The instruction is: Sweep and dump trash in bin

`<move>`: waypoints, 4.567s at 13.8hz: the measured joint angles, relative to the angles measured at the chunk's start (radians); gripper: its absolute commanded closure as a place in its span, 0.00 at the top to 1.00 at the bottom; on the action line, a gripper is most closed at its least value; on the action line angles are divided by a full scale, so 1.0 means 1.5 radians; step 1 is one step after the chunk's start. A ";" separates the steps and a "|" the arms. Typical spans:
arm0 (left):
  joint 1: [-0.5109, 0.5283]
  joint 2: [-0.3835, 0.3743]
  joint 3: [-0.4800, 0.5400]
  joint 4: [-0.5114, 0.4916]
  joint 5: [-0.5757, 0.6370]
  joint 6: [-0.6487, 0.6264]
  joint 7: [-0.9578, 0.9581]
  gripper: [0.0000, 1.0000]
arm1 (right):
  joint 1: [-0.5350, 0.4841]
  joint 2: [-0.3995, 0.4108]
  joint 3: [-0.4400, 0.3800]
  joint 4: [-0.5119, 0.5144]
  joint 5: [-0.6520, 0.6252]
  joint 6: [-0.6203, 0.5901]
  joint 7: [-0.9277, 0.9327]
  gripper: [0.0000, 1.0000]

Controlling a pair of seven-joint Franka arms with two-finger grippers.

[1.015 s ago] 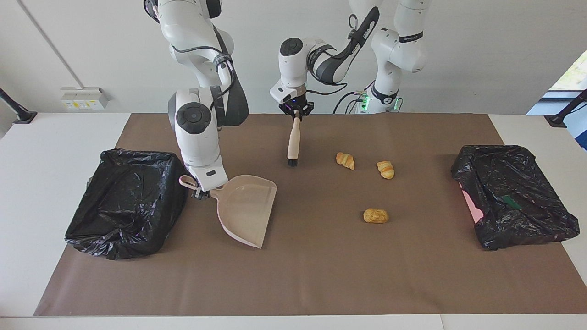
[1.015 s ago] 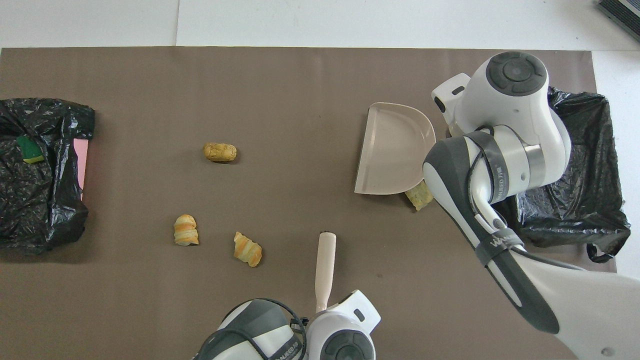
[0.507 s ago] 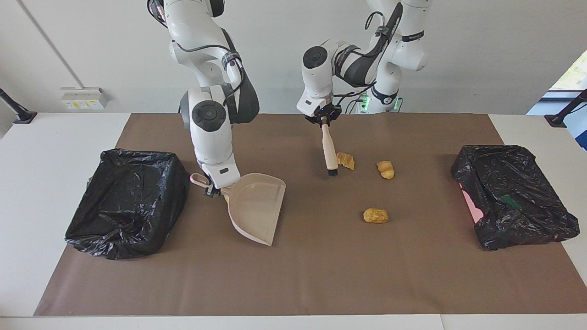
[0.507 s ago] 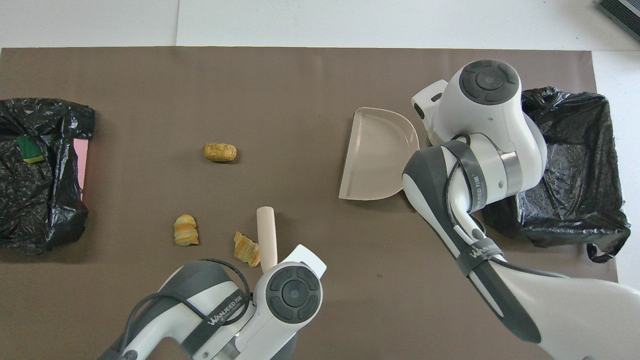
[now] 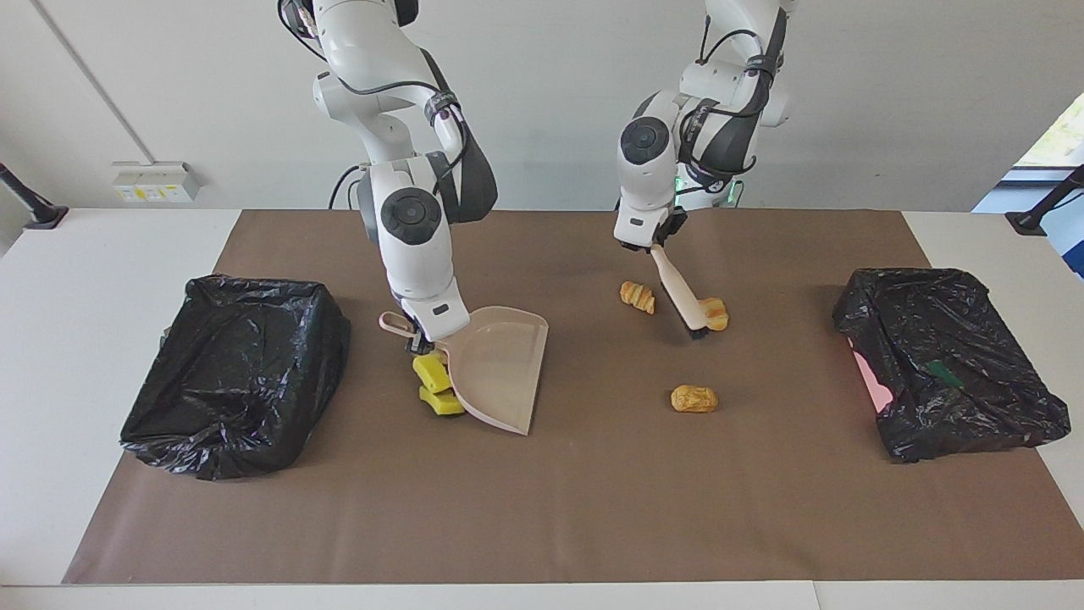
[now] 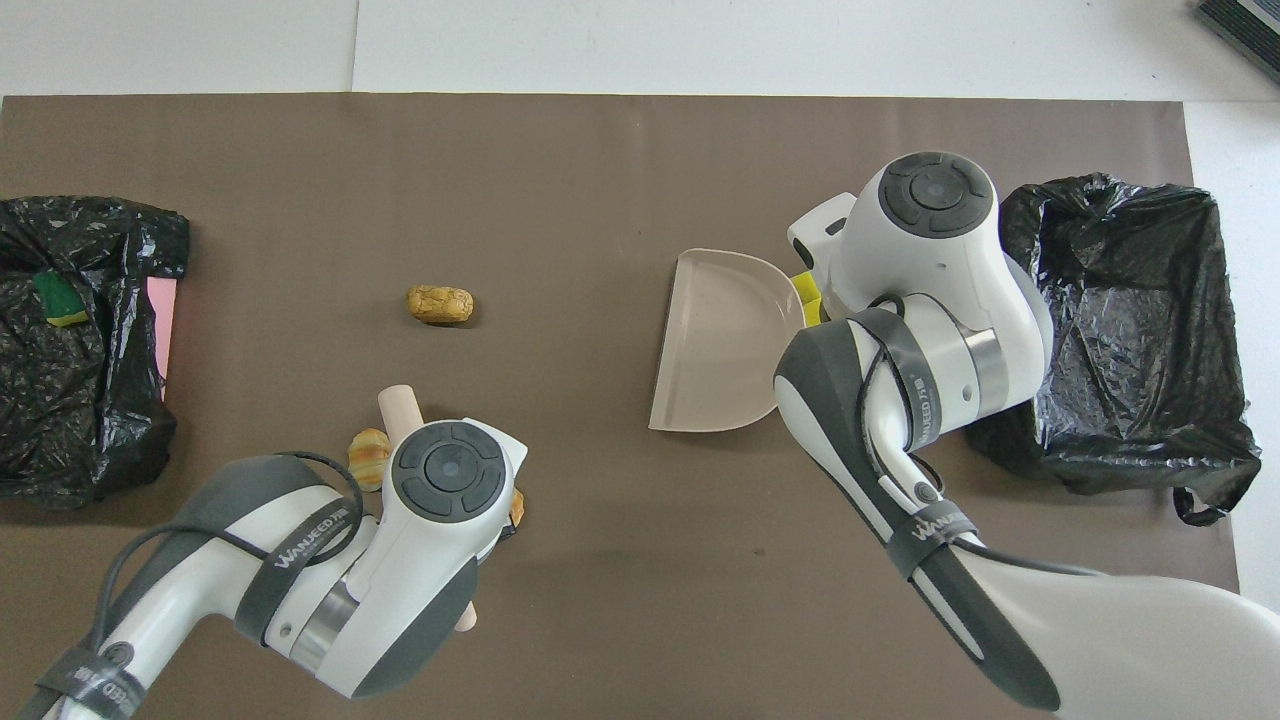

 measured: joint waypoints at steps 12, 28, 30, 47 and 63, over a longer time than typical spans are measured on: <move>0.110 -0.073 -0.009 -0.141 -0.028 0.032 -0.017 0.00 | 0.082 -0.013 0.006 -0.048 0.049 0.043 0.042 0.00; -0.015 -0.068 -0.016 -0.158 -0.270 0.234 -0.026 0.00 | 0.088 -0.013 0.006 -0.112 0.050 0.143 0.042 0.00; -0.013 -0.058 -0.014 -0.155 -0.272 0.268 -0.023 0.00 | 0.088 -0.013 0.006 -0.112 0.050 0.143 0.042 0.00; 0.004 0.048 -0.010 0.094 -0.318 0.293 0.226 0.00 | 0.088 -0.013 0.006 -0.112 0.050 0.143 0.042 0.00; 0.176 0.011 -0.005 -0.045 -0.067 0.070 0.286 0.00 | 0.088 -0.013 0.006 -0.112 0.050 0.143 0.045 0.00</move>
